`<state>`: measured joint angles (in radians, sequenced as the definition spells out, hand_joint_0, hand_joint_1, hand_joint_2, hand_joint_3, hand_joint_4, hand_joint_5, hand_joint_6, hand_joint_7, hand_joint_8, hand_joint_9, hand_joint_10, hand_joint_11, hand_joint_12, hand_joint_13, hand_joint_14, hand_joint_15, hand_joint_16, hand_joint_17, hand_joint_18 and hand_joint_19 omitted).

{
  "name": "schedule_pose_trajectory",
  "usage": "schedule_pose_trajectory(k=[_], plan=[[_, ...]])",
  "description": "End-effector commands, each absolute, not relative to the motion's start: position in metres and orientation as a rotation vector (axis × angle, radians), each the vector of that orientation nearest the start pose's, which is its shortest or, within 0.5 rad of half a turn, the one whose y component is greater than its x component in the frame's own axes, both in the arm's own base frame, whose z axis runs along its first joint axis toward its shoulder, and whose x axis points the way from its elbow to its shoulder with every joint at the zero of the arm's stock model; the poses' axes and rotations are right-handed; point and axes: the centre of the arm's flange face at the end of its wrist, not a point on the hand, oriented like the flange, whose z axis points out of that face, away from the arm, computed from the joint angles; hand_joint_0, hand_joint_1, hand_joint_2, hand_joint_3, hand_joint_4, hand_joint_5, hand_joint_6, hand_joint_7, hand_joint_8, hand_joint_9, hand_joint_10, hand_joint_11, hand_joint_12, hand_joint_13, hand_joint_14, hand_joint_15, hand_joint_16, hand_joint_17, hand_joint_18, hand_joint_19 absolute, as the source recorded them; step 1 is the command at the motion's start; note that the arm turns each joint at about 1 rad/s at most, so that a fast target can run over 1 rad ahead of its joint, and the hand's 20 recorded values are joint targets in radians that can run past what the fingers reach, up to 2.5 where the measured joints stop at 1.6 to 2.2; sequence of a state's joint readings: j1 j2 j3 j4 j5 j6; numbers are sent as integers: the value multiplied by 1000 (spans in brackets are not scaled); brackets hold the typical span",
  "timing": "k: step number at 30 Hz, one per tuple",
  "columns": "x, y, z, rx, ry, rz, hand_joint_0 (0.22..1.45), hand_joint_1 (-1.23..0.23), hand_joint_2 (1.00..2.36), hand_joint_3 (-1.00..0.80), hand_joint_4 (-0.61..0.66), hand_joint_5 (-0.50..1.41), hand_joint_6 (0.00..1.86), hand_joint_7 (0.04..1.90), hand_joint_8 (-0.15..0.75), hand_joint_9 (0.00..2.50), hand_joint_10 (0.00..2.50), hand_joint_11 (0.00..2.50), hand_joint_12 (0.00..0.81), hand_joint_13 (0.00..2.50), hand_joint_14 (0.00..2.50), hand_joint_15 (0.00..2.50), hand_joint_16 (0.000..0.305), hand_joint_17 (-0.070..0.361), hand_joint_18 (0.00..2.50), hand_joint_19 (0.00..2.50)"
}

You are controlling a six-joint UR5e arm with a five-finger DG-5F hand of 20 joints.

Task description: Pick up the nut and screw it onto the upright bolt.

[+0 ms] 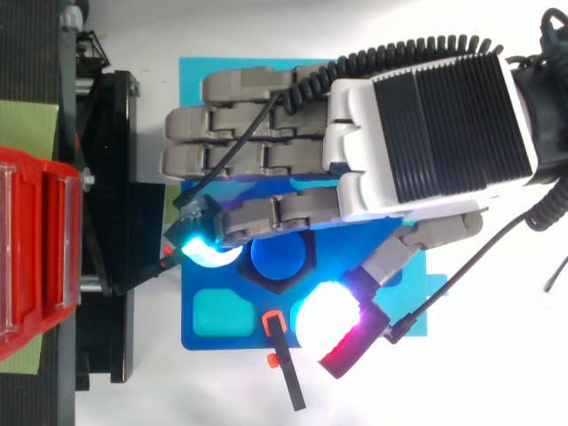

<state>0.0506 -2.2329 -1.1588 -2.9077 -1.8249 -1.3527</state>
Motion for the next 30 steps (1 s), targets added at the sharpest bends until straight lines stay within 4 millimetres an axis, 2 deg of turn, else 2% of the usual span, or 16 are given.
schedule_pose_trajectory(k=[1, 23, 30], plan=[[743, -71, 299, -59, 1572, 421, 445, -52, 1000, -500, 124, -191, 502, 686, 183, 123, 0, 0, 334, 0, 0, 0, 49, 110, 0, 0], [741, -74, 297, -55, 1590, 419, 456, -125, 1000, -500, 184, -152, 503, 797, 203, 252, 0, 0, 330, 109, 0, 0, 48, 108, 0, 0], [740, -82, 299, -48, 1588, 414, 460, -152, 1000, -500, 218, -123, 503, 941, 217, 304, 0, 0, 325, 148, 0, 0, 46, 104, 0, 0]])
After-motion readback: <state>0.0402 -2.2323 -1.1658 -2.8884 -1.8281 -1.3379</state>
